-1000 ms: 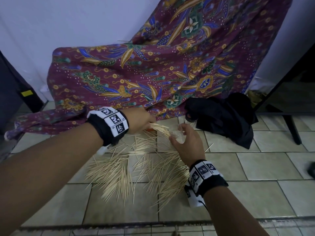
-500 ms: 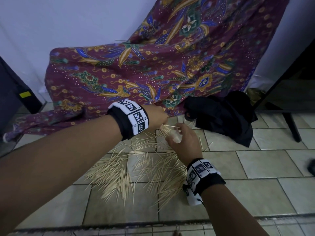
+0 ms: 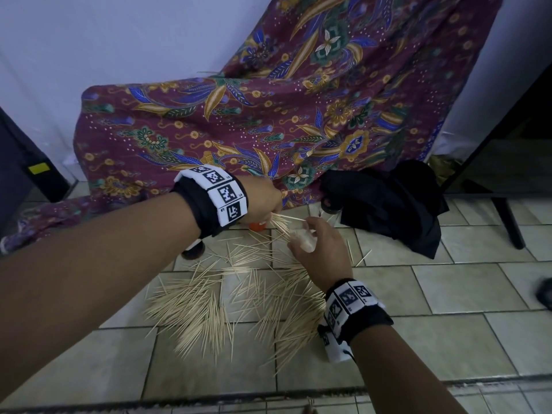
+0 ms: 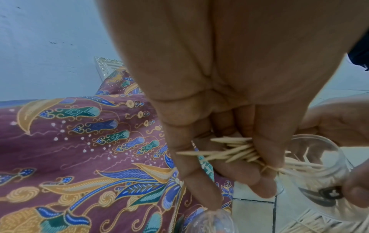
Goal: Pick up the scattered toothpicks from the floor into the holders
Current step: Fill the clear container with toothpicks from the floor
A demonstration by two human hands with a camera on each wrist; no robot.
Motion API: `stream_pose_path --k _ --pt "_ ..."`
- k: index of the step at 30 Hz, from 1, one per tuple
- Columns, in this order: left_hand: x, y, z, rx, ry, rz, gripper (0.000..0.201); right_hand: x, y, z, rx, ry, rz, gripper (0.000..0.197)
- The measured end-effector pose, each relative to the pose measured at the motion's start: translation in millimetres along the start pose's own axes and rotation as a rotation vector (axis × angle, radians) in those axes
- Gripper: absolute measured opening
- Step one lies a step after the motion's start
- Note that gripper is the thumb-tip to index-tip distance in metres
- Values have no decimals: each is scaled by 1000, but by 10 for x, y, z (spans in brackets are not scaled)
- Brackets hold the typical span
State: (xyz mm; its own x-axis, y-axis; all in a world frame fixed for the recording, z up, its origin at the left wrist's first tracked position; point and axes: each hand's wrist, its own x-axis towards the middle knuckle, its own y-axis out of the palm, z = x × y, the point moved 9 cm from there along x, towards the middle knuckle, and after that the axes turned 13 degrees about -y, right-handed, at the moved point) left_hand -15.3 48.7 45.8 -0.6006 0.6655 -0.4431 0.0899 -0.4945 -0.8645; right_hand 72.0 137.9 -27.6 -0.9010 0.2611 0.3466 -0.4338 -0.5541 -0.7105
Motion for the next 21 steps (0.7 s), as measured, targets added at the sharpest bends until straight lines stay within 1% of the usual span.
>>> stream_pose_path --k 2,5,7,10,13,15,17,18,21 --pt "0 -7 -33 10 -1 -1 22 -2 1 7 -3 -1 0 48" --pt "19 -26 -84 27 -5 -16 16 -1 -3 38 -2 -16 3 50" --pt "35 -43 -117 22 -10 -23 16 2 -5 60 0 -24 10 50" --pt "69 -60 -166 17 -25 -21 21 11 2 93 3 -39 16 48" --pt "118 -53 -222 9 -38 -5 36 16 20 110 -3 -57 10 49" --pt "151 -32 -234 4 -55 13 33 19 34 111 -7 -63 15 49" --pt "177 -29 -235 -28 -55 -1 20 22 40 94 -1 -59 19 49" --pt "178 -39 -230 -44 -51 -20 18 23 42 86 2 -57 22 49" --pt "178 -59 -209 -112 -42 -39 24 25 60 63 2 -54 28 52"
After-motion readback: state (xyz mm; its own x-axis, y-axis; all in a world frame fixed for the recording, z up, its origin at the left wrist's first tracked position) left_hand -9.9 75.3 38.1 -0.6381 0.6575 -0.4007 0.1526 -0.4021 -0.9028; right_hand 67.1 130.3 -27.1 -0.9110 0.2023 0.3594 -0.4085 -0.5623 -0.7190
